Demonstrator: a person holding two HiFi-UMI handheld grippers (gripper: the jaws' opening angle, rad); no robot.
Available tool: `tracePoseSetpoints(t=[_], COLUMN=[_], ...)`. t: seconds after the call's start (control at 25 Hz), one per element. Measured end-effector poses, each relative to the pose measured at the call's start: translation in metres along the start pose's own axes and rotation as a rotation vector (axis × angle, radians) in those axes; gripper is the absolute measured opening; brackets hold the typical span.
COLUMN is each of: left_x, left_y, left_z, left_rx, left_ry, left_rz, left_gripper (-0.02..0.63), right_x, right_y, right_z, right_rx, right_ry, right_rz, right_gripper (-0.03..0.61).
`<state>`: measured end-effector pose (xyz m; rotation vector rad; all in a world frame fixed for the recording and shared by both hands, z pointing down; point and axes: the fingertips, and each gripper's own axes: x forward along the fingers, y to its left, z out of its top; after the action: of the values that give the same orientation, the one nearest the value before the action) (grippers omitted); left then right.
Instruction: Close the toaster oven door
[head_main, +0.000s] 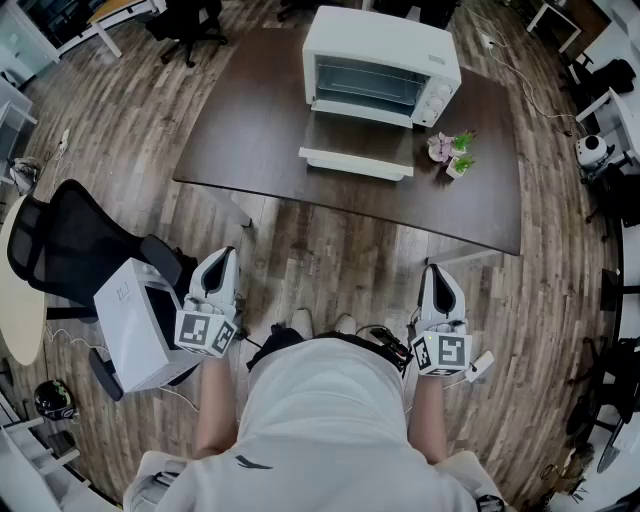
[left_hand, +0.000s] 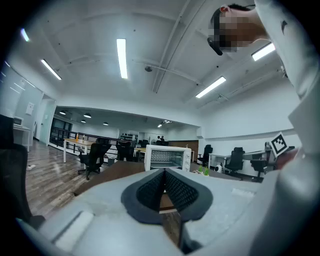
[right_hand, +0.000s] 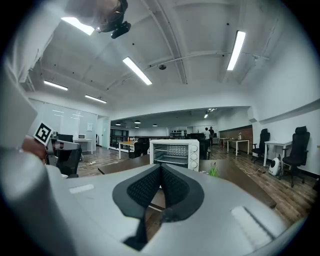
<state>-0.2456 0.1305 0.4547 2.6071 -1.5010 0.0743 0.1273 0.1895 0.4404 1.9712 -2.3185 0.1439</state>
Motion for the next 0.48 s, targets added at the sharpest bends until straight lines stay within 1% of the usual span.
tracePoseSetpoints(t=[0.32,0.48], left_x=[0.0006,0.0018], left_y=[0.0023,0.0075], left_z=[-0.002,-0.0039], left_rx=[-0.007,-0.008], left_ry=[0.007,0.011], left_rz=[-0.003,-0.01], left_gripper=[0.005,0.005], right_x=[-0.0001,0.0023], right_y=[0.0036,0.005], right_z=[-0.0012,0.0016], right_rx=[0.002,0.006], right_ry=[0.004,-0.004], right_rz=[-0.004,-0.021], right_gripper=[-0.002,0.0])
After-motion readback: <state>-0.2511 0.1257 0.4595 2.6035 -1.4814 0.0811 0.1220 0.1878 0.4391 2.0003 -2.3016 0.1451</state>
